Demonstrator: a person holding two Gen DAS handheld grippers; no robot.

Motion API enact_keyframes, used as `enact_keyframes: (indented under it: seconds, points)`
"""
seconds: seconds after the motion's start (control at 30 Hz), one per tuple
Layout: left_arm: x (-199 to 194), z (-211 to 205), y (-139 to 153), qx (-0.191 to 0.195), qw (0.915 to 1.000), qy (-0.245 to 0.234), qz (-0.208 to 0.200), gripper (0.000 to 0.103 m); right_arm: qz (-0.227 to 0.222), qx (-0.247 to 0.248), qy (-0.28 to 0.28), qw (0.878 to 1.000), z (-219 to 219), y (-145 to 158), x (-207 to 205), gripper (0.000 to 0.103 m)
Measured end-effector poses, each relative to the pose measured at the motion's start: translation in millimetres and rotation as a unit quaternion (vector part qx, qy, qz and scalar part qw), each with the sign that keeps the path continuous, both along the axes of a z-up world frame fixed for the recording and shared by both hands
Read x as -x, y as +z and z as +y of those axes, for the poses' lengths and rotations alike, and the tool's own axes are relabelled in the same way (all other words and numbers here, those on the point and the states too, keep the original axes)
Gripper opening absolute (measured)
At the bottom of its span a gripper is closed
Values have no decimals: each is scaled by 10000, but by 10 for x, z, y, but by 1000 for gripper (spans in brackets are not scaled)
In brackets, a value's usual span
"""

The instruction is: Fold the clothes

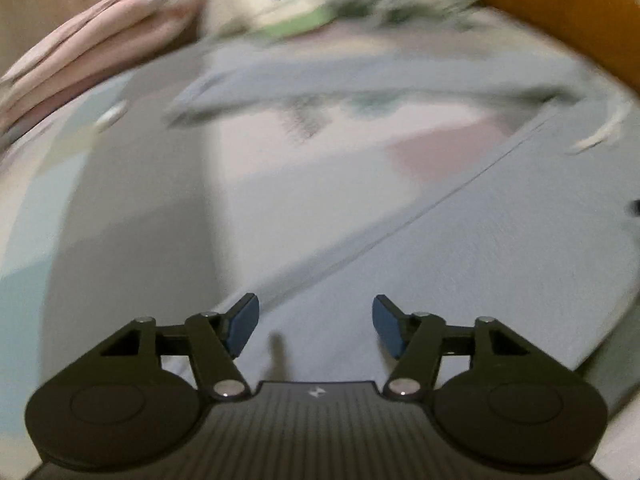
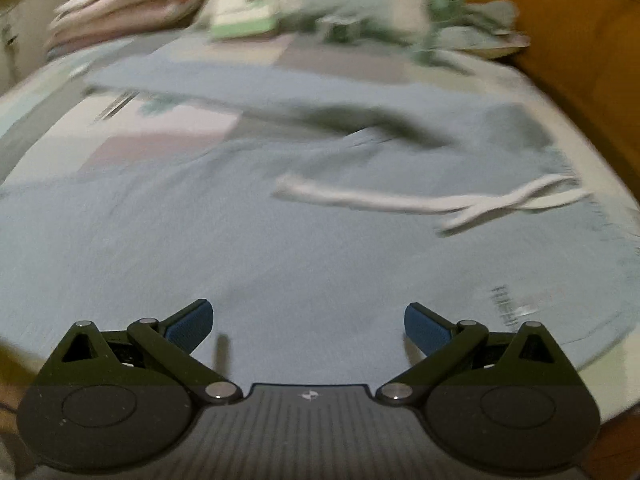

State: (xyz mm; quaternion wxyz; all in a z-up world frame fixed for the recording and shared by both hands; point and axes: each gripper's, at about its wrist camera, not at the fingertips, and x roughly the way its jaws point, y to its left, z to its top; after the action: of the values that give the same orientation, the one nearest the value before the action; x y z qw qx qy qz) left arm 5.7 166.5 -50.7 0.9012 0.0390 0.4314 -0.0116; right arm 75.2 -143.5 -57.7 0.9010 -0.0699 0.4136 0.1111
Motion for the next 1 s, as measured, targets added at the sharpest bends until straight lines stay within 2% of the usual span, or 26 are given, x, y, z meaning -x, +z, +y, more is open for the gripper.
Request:
enact_keyframes:
  seconds: [0.07, 0.17, 0.23, 0.33, 0.37, 0.47, 0.57, 0.6, 0.67, 0.77, 0.83, 0.9, 1.0]
  points:
    - [-251, -296, 111, 244, 9981, -550, -147, 65, 68, -78, -323, 9994, -157, -23, -91, 103]
    - [-632, -740, 159, 486, 9900, -1292, -279, 66, 262, -174, -617, 9976, -327, -120, -165, 103]
    - [-859, -1041, 125, 637, 9830, -1696, -300, 66, 444, -148, -701, 9964, -376, -220, -175, 103]
    - [-1168, -1408, -27, 1065, 9710, -2136, -163, 66, 371, -222, -692, 9967, -390, -245, -158, 103]
    - [-1256, -1487, -115, 1213, 9677, -2207, -79, 66, 385, -226, -686, 9966, -393, -251, -163, 103]
    - [-1509, -1602, -354, 1481, 9654, -2141, 130, 65, 416, -209, -642, 9969, -408, -244, -156, 103]
    - [-1703, -1671, -531, 1443, 9721, -1846, 57, 63, 403, -226, -611, 9971, -425, -245, -166, 103]
    - [-1723, -1650, -526, 1495, 9738, -1715, -14, 64, 396, -230, -606, 9971, -430, -246, -164, 103]
    - [-1774, -1631, -481, 1673, 9743, -1505, 105, 64, 383, -233, -597, 9972, -438, -248, -160, 103]
    - [-1765, -1719, -301, 1450, 9767, -1577, -82, 64, 372, -223, -581, 9974, -440, -250, -158, 103]
    - [-1767, -1832, -187, 1395, 9719, -1880, -258, 68, 377, -208, -576, 9974, -434, -248, -161, 103]
    - [-1832, -1954, -148, 1610, 9625, -2168, -258, 71, 385, -201, -569, 9974, -431, -243, -168, 103]
    - [-2004, -2191, -246, 1745, 9540, -2439, -42, 71, 377, -210, -550, 9976, -437, -240, -165, 103]
